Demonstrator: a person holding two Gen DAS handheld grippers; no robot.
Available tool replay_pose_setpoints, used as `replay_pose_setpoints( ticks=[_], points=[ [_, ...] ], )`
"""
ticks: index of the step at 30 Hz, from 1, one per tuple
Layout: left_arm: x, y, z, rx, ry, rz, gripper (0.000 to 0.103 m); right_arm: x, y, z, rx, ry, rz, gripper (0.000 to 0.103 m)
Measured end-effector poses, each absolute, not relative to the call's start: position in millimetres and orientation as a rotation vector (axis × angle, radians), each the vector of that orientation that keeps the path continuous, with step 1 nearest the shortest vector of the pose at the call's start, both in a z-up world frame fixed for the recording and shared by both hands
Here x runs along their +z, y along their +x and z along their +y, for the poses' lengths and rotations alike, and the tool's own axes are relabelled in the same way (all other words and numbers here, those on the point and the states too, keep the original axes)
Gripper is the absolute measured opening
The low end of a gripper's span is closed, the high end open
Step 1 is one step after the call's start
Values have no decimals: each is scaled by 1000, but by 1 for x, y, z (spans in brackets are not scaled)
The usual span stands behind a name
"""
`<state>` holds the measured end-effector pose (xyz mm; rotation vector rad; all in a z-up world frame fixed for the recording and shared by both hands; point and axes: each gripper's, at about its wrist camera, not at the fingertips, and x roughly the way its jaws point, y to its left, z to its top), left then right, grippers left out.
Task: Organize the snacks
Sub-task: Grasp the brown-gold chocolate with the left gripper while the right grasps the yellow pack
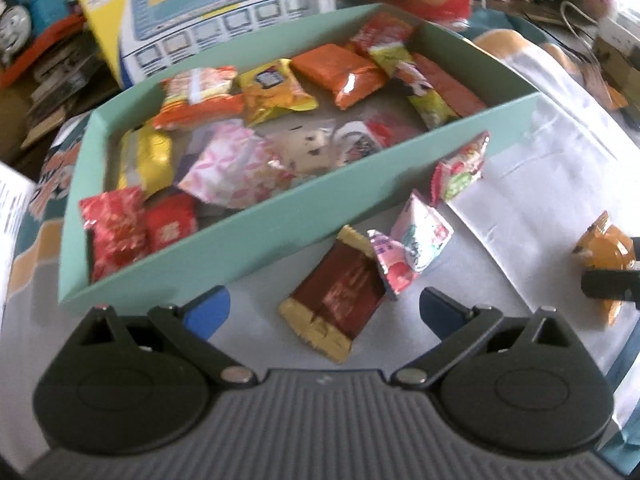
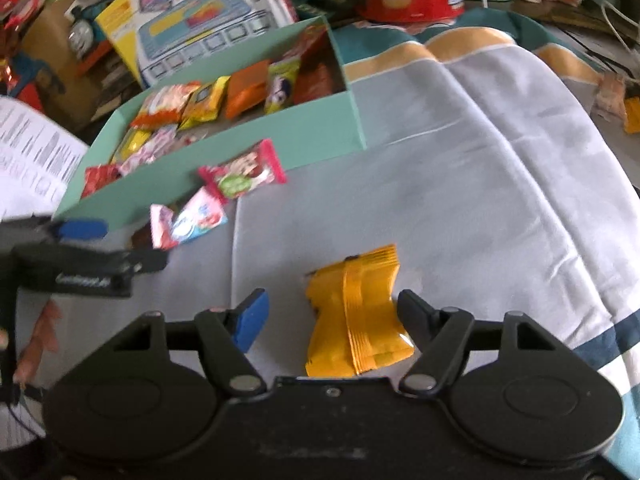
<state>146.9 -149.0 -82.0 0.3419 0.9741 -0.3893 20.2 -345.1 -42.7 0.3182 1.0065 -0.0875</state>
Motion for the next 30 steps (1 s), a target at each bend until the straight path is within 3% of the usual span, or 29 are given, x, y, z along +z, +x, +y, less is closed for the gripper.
replay_pose_setpoints(
  ticks=[2, 3, 4, 7, 9, 17, 22, 26, 29, 30],
  points=[
    [-84, 148, -151, -402, 333, 975, 89, -42, 19, -340, -78, 294, 1010, 72],
    [-85, 149, -151, -412, 321, 989, 71, -41, 16, -338, -78, 270, 1010, 62],
    [-87, 150, -150, -427, 298, 1008, 62, -41, 18, -334, -82, 240, 1013, 47],
    [-85, 145, -147, -443, 269, 1011, 48, -41, 19, -317, -95, 164, 1008, 39],
    [-85, 139, -144, -449, 253, 1020, 45, -42, 22, -313, -96, 178, 1000, 38],
    [-82, 119, -138, -456, 220, 1053, 47, -48, 36, -299, -106, 180, 971, 39],
    [-82, 125, -139, -428, 226, 1051, 63, -50, 35, -305, -102, 202, 962, 39],
    [-85, 130, -145, -432, 250, 1047, 65, -51, 36, -304, -104, 199, 960, 39],
    [-86, 129, -146, -434, 256, 1034, 62, -51, 36, -304, -106, 203, 958, 40],
    [-85, 127, -145, -442, 261, 1025, 50, -51, 36, -303, -106, 201, 958, 40]
  ],
)
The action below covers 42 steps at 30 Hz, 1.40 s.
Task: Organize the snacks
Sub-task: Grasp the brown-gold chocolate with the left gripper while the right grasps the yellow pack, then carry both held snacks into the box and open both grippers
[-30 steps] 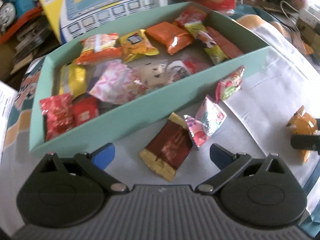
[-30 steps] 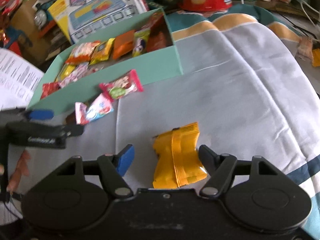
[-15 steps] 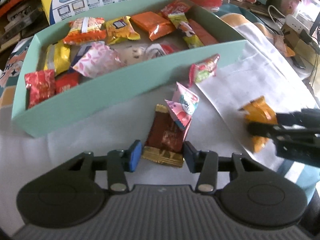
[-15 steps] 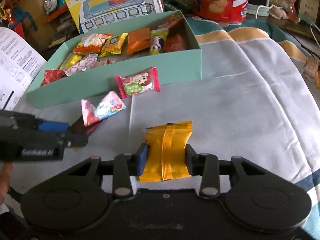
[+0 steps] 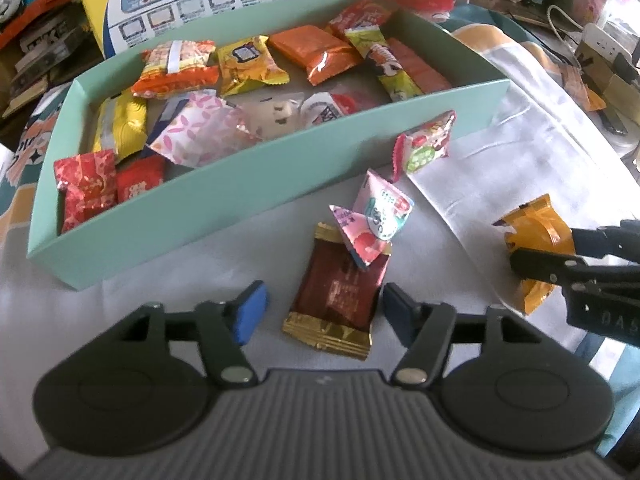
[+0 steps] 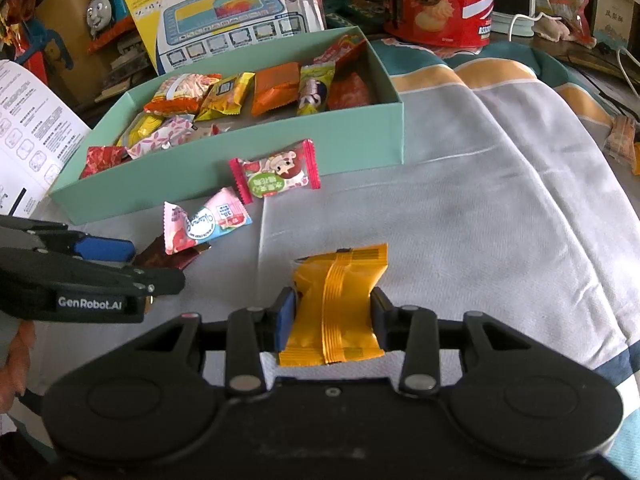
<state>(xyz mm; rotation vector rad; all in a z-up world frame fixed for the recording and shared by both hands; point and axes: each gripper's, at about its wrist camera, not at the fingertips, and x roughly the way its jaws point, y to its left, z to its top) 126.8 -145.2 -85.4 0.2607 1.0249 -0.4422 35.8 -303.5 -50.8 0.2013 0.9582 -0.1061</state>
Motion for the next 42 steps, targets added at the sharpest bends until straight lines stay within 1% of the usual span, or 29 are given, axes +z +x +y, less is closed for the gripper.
replay_pose_setpoints(
  ticks=[1, 4, 6, 11, 22, 26, 30, 36, 42],
  points=[
    [-84, 125, -145, -451, 265, 1018, 41, -51, 36, -303, -106, 198, 959, 40],
    [-82, 119, -143, -454, 256, 1021, 39, -50, 36, -304, -105, 206, 964, 38],
    [-81, 115, -138, -443, 235, 1029, 38, -48, 34, -306, -98, 244, 968, 35],
    [-76, 104, -120, -438, 157, 1054, 38, -46, 28, -303, -84, 280, 975, 34],
    [-50, 85, -94, -423, 75, 1019, 38, -23, 23, -295, -61, 294, 929, 34],
    [-35, 88, -88, -417, 56, 977, 38, -10, 26, -297, -56, 295, 900, 34],
    [-17, 104, -87, -399, 48, 928, 38, 1, 44, -304, -51, 309, 875, 34],
    [3, 152, -92, -362, 59, 864, 38, 14, 90, -315, -42, 328, 839, 34],
    [6, 217, -115, -363, 67, 865, 38, 15, 154, -321, -24, 351, 836, 34]
  ],
)
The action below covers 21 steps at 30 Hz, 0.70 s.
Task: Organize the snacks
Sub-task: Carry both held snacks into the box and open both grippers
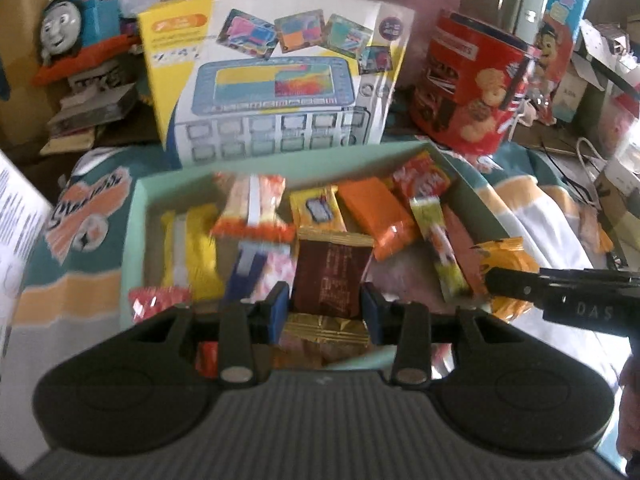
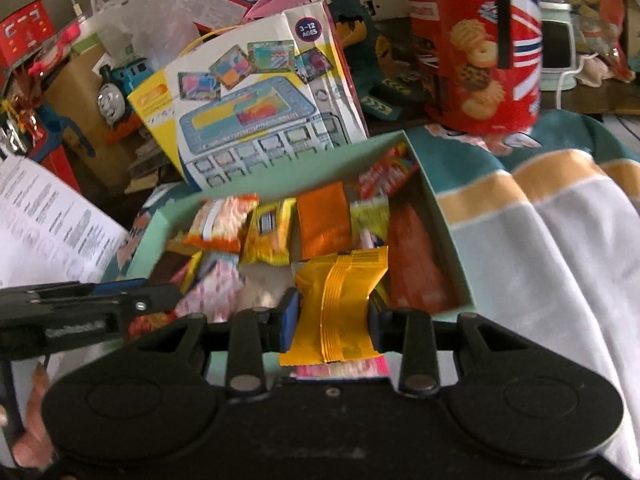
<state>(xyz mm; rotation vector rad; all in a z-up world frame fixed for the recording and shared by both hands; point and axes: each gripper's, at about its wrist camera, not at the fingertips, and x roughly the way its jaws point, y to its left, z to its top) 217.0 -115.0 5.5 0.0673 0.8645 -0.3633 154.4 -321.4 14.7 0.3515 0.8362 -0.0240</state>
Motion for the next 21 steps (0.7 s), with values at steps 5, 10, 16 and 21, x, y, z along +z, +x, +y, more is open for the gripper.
replay_pose_setpoints(
  ticks=[5, 10, 16, 21],
  points=[
    [-10, 255, -136, -365, 71, 888, 38, 5, 200, -328, -22, 400, 852, 34],
    [-28, 280, -147, -354, 80, 913, 39, -4, 228, -330, -25, 396, 860, 34],
    [-36, 297, -152, -285, 67, 917, 92, -3, 236, -333, -41, 412, 836, 73],
    [-31, 289, -148, -259, 85, 901, 103, 4, 226, -335, -59, 403, 810, 93]
  ],
)
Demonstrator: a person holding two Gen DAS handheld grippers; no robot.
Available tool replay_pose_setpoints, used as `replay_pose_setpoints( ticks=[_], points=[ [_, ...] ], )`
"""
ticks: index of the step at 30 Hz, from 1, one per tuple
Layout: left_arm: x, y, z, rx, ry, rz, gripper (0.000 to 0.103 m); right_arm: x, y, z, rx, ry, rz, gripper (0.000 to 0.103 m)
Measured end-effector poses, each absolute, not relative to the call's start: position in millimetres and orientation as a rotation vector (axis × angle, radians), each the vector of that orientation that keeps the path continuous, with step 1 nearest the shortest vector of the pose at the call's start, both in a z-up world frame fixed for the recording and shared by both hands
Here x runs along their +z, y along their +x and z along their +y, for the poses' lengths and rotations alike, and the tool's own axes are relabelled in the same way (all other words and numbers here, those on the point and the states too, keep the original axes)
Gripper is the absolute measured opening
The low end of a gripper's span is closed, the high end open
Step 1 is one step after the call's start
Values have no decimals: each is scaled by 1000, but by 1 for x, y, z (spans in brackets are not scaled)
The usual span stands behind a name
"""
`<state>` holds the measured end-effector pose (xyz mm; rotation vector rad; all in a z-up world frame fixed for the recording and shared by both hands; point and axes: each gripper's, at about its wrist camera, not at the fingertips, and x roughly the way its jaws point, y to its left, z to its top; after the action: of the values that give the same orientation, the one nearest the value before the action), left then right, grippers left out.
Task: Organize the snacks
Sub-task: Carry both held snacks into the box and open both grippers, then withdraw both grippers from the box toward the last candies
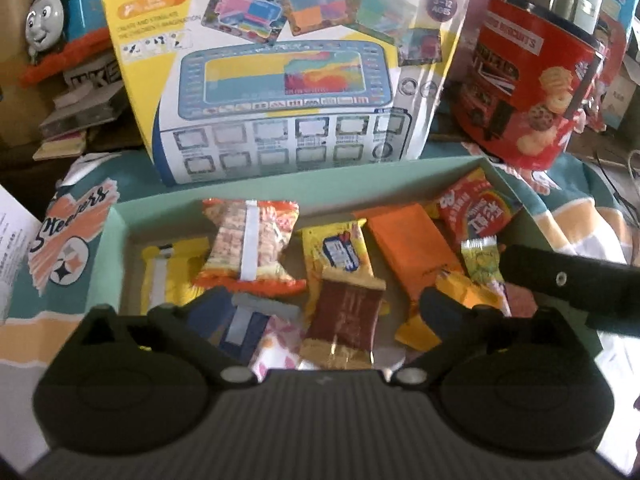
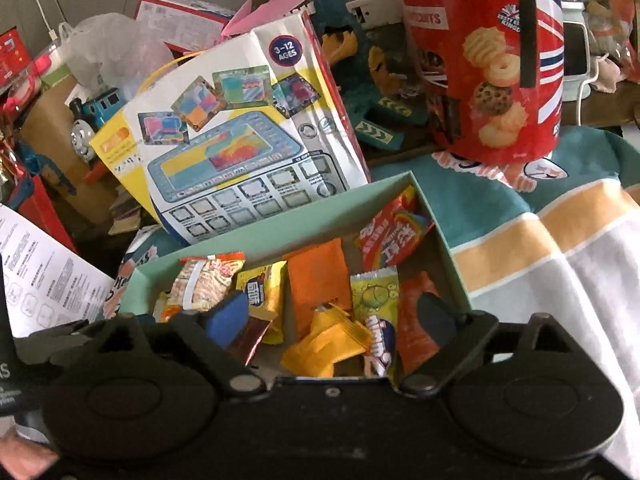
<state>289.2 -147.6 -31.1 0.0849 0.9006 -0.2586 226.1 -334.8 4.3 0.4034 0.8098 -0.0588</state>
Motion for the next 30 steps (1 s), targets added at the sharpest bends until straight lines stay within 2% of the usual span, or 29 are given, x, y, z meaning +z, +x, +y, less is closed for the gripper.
replay_pose_setpoints(
  ticks=[3, 17, 30],
  points=[
    [-27, 278, -144, -253, 91, 904, 103, 7, 219, -337, -68, 428, 815, 103],
    [-16, 192, -122, -288, 46, 931, 103, 17, 150, -339, -93, 451, 834, 103],
    [-47, 155, -122, -297, 36, 1031, 103, -7, 103, -334, -106, 476, 908, 103]
  ],
)
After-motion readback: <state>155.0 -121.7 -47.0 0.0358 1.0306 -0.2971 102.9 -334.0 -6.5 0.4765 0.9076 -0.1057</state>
